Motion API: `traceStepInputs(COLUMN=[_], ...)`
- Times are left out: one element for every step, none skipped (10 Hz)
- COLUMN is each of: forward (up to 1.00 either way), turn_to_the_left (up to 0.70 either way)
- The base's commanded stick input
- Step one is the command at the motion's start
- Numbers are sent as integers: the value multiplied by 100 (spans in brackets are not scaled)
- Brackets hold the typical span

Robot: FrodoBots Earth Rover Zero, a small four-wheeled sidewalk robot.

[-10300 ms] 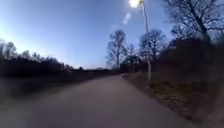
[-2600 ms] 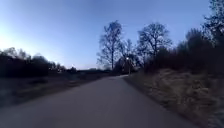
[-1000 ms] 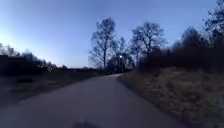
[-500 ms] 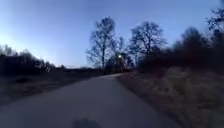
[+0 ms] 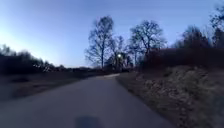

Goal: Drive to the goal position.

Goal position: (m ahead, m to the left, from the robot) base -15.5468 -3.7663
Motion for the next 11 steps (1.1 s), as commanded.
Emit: traceStepInputs(forward=[100, 100, 100, 100, 100, 100, 100, 100, 100, 100, 100], turn_to_the_left=[0, 0, 0, 0, 0, 0, 0, 0, 0, 0, 0])
